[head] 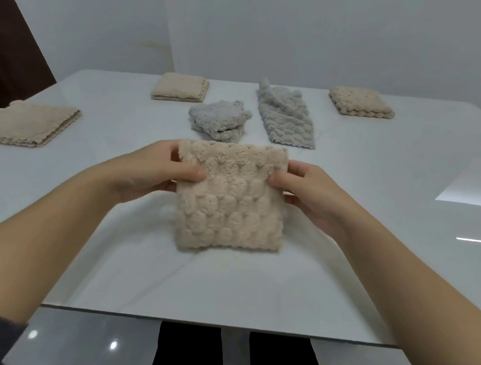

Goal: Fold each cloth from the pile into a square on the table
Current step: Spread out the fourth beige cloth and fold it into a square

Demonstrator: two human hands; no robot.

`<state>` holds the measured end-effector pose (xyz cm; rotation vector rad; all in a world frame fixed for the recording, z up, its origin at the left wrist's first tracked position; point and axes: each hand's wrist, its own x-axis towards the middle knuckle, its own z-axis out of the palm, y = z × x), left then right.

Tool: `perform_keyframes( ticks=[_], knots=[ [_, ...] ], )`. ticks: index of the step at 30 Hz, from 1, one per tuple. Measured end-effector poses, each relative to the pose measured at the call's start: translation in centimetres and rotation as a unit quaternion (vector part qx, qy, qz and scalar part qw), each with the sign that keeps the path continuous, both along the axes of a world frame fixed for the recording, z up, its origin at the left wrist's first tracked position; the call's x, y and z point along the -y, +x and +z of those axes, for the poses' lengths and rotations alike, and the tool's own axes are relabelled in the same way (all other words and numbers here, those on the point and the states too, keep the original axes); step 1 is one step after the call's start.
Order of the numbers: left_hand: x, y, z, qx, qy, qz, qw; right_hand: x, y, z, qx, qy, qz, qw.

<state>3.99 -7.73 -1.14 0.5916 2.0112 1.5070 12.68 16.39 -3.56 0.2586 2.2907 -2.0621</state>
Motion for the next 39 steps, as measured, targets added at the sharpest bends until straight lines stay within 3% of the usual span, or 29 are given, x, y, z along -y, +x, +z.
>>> perform_keyframes(
  ticks=[5, 8, 12, 16, 19, 23, 27, 35, 39],
  knots=[
    [0.2, -1.2, 3.2, 0.039, -0.065, -0.079, 0.994, 0.5, -0.6, 1.7, -0.047, -0.005, 0.025, 0.999],
    [-1.6, -0.6, 4.2, -0.07, -0.14, -0.077, 0.985, 0.4, -0.9, 2.9, -0.054, 0.039, 0.067, 0.996],
    [-2.9, 0.3, 3.1, -0.117, -0.048, -0.005, 0.992, -1.4, -0.9, 2.8, -0.003, 0.076, 0.112, 0.991],
    [-2.2, 1.1, 0.8, -0.171, 0.03, 0.033, 0.984, -3.4, -0.9, 1.5, -0.004, -0.015, 0.065, 0.998],
    [-2.2, 2.1, 0.8, -0.265, 0.032, 0.006, 0.964, -3.5, -0.9, 0.9, -0.061, -0.103, 0.033, 0.992],
    [-1.8, 2.7, 2.8, -0.42, -0.038, -0.021, 0.906, -3.1, -0.5, 1.5, -0.12, -0.097, 0.036, 0.987],
    [-1.6, 3.0, 4.2, -0.484, -0.081, -0.032, 0.871, -2.8, -0.4, 2.3, -0.143, -0.092, 0.012, 0.985],
    [-1.4, 2.2, 4.7, -0.468, -0.146, -0.088, 0.867, -2.6, -0.5, 2.7, -0.182, -0.051, 0.015, 0.982],
    [-1.8, 2.1, 4.5, -0.392, -0.148, -0.046, 0.907, -3.2, -0.6, 2.6, -0.186, -0.015, 0.003, 0.982]
  ],
)
